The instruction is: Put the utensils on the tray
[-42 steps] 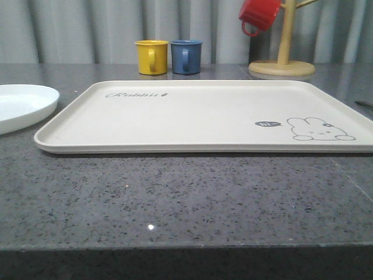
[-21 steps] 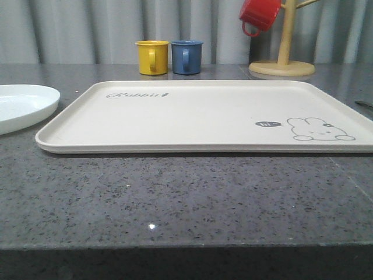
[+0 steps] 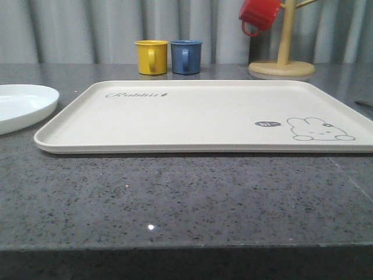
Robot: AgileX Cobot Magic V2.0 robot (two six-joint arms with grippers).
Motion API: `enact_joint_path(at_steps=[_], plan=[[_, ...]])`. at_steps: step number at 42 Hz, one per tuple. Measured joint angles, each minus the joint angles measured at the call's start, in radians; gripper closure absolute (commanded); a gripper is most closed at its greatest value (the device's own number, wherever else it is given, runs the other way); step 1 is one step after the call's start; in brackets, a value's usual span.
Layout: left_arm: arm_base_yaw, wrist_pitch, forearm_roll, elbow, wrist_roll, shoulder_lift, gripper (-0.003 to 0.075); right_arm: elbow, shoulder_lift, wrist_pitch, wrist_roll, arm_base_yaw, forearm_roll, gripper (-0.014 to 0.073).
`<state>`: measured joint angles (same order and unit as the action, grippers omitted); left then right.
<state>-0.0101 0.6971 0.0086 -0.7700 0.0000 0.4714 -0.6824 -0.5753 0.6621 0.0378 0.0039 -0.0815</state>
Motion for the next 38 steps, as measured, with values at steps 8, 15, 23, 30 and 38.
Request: enact_joint_path(at_steps=[8, 15, 23, 30, 38], plan=[[0.0, 0.036, 0.002, 0.0, 0.006, 0.047, 0.0551, 0.0, -0.079, 0.019, 0.0, 0.0, 0.0, 0.0407], [0.0, 0.046, 0.003, 0.0, 0.006, 0.084, 0.022, 0.0, -0.13, 0.023, 0.012, 0.0, 0.0, 0.0072], [0.0, 0.071, 0.016, 0.0, 0.006, 0.149, 0.0196, 0.0, -0.146, 0.023, 0.013, 0.0, 0.0, 0.0043], [0.0, 0.11, 0.054, -0.002, 0.006, 0.273, 0.0196, 0.0, -0.146, 0.023, 0.013, 0.0, 0.002, 0.0043], [0.039, 0.117, 0.089, -0.057, 0.006, 0.47, 0.0196, 0.0, -0.146, 0.023, 0.013, 0.0, 0.002, 0.0043]])
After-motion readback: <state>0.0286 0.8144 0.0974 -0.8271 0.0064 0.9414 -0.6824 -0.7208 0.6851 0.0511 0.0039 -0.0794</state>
